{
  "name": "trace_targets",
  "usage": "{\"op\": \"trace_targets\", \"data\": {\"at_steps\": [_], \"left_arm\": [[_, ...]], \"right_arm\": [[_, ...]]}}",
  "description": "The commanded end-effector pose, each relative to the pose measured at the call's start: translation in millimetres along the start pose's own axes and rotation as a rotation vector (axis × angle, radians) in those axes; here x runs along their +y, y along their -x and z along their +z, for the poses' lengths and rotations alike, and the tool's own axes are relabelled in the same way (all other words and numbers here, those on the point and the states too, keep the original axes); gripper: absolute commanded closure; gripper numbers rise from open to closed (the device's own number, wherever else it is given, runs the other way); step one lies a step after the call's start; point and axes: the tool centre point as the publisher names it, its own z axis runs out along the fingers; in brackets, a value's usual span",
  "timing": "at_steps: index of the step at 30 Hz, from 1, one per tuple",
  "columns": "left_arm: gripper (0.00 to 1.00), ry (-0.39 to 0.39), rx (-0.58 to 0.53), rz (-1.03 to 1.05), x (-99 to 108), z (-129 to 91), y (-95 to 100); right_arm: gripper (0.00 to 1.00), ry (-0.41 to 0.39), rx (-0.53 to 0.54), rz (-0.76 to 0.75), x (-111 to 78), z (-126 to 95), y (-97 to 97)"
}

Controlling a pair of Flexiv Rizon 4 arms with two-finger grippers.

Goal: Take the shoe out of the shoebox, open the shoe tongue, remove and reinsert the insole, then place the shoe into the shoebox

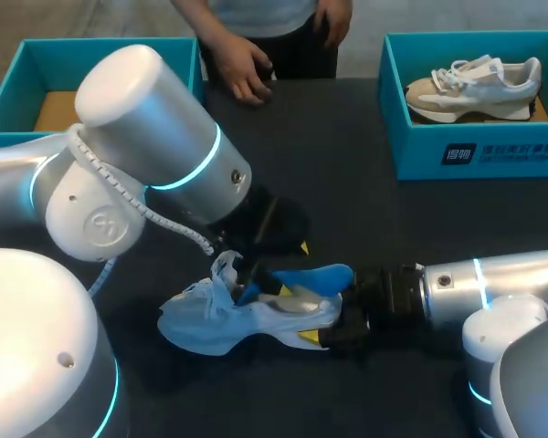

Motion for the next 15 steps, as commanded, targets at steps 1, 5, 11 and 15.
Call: {"op": "trace_targets", "data": {"at_steps": [1,5,11,15], "left_arm": [[0.22,-0.006,-0.016,0.015,2,-3,-10.0],[0.24,-0.005,-0.008,0.025,1,4,-9.7],[0.26,0.004,0.005,0.024,1,14,-2.3],[0.28,0.009,0.014,0.019,-1,19,1.6]], "right_arm": [[1.00,-0.003,-0.002,0.000,0.5,1,-1.1],[1.00,-0.003,-0.002,0.000,0.5,1,-1.1],[1.00,-0.003,-0.002,0.000,0.5,1,-1.1],[1.00,-0.003,-0.002,0.000,0.5,1,-1.1]]}}
